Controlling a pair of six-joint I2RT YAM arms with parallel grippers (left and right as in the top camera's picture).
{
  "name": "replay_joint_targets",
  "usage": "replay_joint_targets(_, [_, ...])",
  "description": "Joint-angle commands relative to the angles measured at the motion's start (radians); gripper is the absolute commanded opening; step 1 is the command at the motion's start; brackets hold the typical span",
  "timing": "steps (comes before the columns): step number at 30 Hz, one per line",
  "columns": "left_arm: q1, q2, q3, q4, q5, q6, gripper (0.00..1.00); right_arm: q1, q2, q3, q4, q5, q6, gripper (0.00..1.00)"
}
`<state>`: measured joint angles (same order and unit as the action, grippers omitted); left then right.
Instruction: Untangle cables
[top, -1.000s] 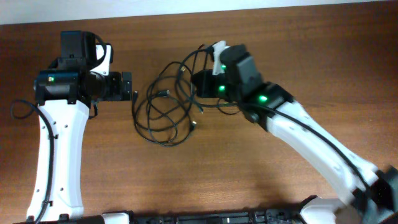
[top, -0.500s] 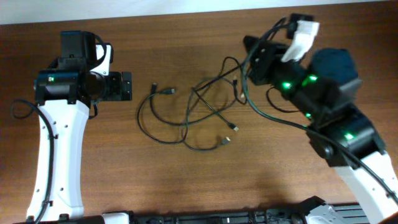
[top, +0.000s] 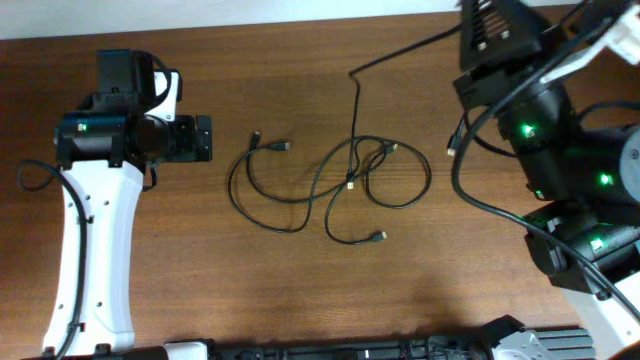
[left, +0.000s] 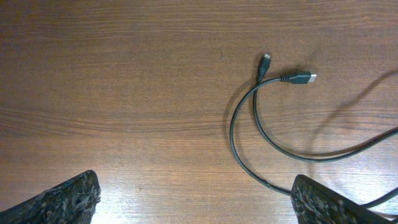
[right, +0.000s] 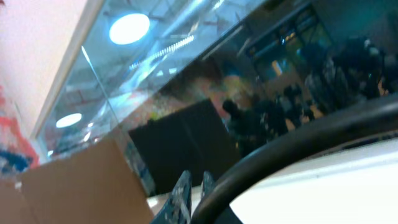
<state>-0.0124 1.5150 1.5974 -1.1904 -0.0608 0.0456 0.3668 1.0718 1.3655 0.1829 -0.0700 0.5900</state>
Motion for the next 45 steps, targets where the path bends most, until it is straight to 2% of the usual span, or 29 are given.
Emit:
replay_joint_targets(1, [0.004,0.002,0.01,0.0,-0.008,0.012,0.99,-0.009,-0.008,0.017,0.043,0.165,-0.024,0.04])
replay_joint_targets(12, [0.004,0.002,0.01,-0.001,-0.008,0.013,0.99,-0.01,0.175,0.017,0.051,0.622,-0.675,0.04])
replay_joint_targets(17, [0.004,0.002,0.01,-0.001,-0.008,0.012,0.99,-0.01,0.281,0.017,0.164,0.941,-0.837,0.04])
replay_joint_targets(20, [0.004,0.002,0.01,-0.001,-0.008,0.013,0.99,-0.036,0.311,0.017,0.24,1.009,-0.94,0.04])
replay_joint_targets(26, [0.004,0.002,0.01,-0.001,-0.008,0.013,0.99,-0.187,0.313,0.017,0.201,1.112,-0.953,0.04])
replay_joint_targets(35, [0.004,0.002,0.01,0.0,-0.007,0.013,0.99,-0.492,0.313,0.017,-0.038,1.125,-0.952,0.04])
replay_joint_targets(41, [0.004,0.002,0.01,-0.001,-0.008,0.013,0.99,-0.681,0.313,0.017,-0.038,1.117,-0.952,0.04])
replay_joint_targets(45, [0.004,0.002,0.01,-0.001,-0.008,0.012,0.99,-0.862,0.313,0.017,-0.019,1.011,-0.948,0.04])
